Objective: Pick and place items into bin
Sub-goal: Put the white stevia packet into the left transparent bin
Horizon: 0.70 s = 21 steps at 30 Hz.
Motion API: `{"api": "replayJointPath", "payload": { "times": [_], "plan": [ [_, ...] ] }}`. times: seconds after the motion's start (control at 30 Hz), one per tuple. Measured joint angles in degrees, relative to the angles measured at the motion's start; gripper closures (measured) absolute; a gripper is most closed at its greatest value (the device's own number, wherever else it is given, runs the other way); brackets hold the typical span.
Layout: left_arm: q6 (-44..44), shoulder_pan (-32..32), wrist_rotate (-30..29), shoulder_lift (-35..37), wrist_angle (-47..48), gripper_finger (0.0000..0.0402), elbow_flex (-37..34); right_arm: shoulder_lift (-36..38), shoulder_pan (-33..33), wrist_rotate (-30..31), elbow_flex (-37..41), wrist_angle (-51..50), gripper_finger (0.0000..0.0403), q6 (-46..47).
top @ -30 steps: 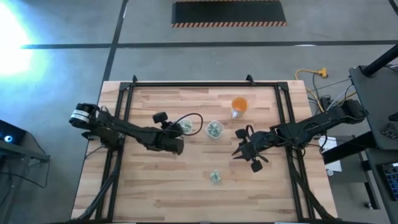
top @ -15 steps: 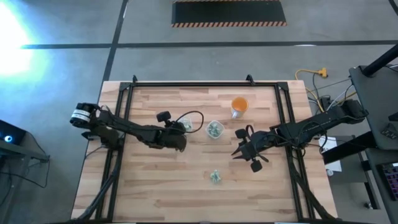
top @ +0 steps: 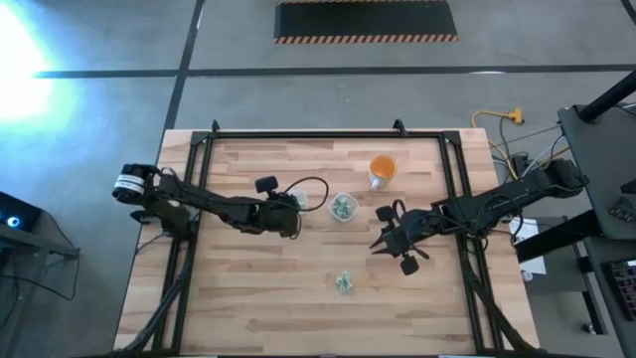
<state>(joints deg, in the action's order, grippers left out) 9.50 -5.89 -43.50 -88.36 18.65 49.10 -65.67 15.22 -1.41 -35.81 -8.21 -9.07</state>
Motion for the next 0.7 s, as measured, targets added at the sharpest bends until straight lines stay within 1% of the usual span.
{"api": "replayJointPath", "payload": {
  "times": [0.23, 0.37, 0.5, 0.7],
  "plan": [
    [0.04, 0.15, -0.01, 0.00, 1.43, 0.0332, 0.02, 0.00, 0.00, 0.00, 0.15, -0.04, 0.0346, -0.15],
    [0.20, 0.17, -0.01, 0.00, 1.43, 0.0314, 0.02, 0.00, 0.00, 0.00, 0.17, -0.04, 0.0346, -0.10],
    [0.58, -0.02, 0.07, 0.81, 1.70, 0.0307, 0.46, 0.00, 0.00, 0.00, 0.26, -0.04, 0.0346, 0.04],
    [0.58, -0.67, 0.15, 3.22, 1.09, 0.0306, 1.90, 0.00, 0.00, 0.00, 0.41, 0.00, 0.0346, 0.07]
  ]
}}
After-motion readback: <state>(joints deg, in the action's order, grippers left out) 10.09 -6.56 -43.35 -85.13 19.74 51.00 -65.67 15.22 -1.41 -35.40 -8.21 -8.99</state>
